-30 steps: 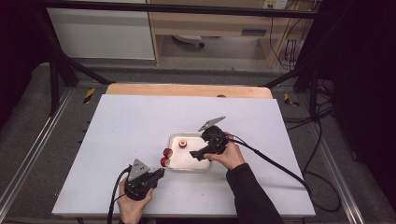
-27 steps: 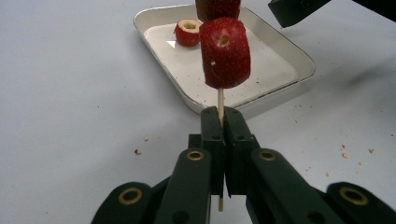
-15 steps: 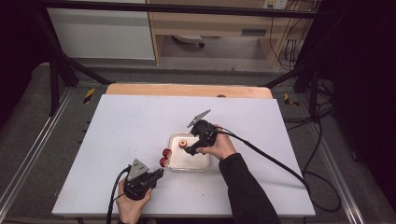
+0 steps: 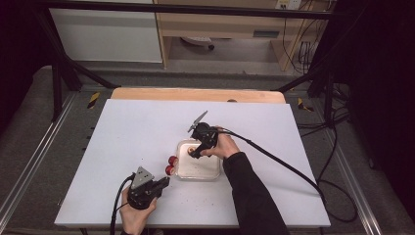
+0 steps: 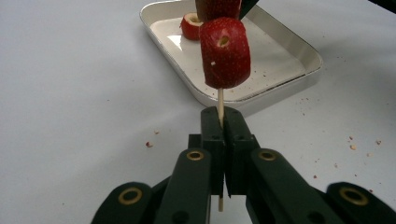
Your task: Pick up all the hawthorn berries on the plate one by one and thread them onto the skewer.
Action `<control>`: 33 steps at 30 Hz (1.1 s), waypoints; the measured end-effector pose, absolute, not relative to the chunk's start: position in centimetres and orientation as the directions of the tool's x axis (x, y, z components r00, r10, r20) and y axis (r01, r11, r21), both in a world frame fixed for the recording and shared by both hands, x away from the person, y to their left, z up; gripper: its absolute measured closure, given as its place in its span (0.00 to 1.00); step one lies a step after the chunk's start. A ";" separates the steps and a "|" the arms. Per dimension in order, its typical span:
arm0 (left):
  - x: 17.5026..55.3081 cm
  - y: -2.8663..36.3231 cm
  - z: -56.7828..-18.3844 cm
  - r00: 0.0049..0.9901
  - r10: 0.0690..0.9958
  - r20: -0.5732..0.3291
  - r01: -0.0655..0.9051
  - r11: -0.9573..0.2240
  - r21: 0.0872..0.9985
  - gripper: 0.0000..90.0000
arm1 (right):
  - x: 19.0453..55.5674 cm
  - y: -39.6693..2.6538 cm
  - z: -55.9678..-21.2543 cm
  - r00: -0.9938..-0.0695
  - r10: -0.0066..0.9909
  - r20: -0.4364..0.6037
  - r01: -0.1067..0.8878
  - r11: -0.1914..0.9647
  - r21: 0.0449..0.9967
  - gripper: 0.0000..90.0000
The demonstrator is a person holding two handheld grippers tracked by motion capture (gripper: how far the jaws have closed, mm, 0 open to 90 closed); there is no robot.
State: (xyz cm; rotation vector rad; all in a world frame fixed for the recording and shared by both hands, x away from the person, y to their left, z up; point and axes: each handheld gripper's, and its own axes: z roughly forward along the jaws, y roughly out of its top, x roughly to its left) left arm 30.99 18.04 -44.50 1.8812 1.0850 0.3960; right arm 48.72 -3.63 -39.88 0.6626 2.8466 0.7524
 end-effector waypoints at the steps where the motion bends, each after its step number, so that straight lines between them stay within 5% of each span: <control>1: 31.0 18.1 -44.5 0.564 0.811 -0.155 0.526 -0.208 0.825 0.98 | 48.8 -3.5 -39.9 -0.901 0.434 -0.006 0.375 0.786 0.491 0.35; 33: 31.1 18.1 -44.7 0.569 0.809 -0.150 0.527 -0.218 0.822 0.98 | 50.2 -1.3 -41.6 -0.943 0.334 0.001 0.306 0.862 0.405 0.68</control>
